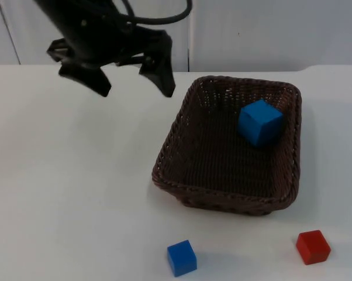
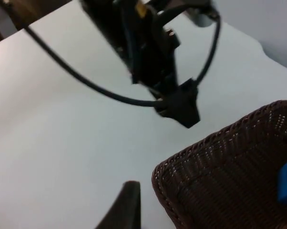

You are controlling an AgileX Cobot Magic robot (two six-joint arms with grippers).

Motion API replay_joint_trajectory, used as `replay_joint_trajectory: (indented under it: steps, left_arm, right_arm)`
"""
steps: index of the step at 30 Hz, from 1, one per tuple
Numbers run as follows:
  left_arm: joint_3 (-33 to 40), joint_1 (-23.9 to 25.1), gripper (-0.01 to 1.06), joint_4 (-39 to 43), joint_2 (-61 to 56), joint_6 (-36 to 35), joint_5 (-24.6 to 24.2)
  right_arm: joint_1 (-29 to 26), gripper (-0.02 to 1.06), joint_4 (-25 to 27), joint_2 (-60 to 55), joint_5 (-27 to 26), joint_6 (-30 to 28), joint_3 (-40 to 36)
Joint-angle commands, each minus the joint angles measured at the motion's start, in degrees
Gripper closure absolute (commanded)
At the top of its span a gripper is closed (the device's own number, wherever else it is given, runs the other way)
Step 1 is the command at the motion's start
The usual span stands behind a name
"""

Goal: Pick up the basket with the left hand and place the largest block into the basket with the right hand.

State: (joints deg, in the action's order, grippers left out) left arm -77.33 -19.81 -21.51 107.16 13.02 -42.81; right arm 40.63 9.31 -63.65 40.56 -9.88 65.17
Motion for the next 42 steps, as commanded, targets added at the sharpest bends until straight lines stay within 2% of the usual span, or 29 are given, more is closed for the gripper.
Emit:
replay_joint_trajectory:
  steps: [1,4,18,27,36,42]
  left_arm:
    - [3.6,-0.3,0.0,0.3,-3.1,-0.5,3.4]
    - [11.8,-0.3,0.0,-0.1,-8.6,-0.5,7.7]
    - [27.6,-0.3,0.0,-2.0,-26.9,-0.5,13.7]
    - [34.2,-0.3,0.0,-2.3,-41.8,-0.5,13.1]
    - [34.8,-0.3,0.0,-1.5,-55.1,-0.5,11.0]
    - [34.8,-0.3,0.0,1.4,-66.4,-0.5,7.7]
  right_arm:
    - [0.1,0.14,-0.1,1.8,-3.0,0.2,-1.9]
    - [0.1,0.14,-0.1,5.5,-5.5,0.2,-5.8]
    - [0.1,0.14,-0.1,14.4,-5.7,0.2,-9.4]
    - [0.1,0.14,-0.1,18.9,-6.9,0.2,-12.9]
    - [0.1,0.14,-0.1,26.3,-7.4,0.2,-19.5]
    - [0.1,0.14,-0.1,34.5,-7.4,0.2,-25.5]
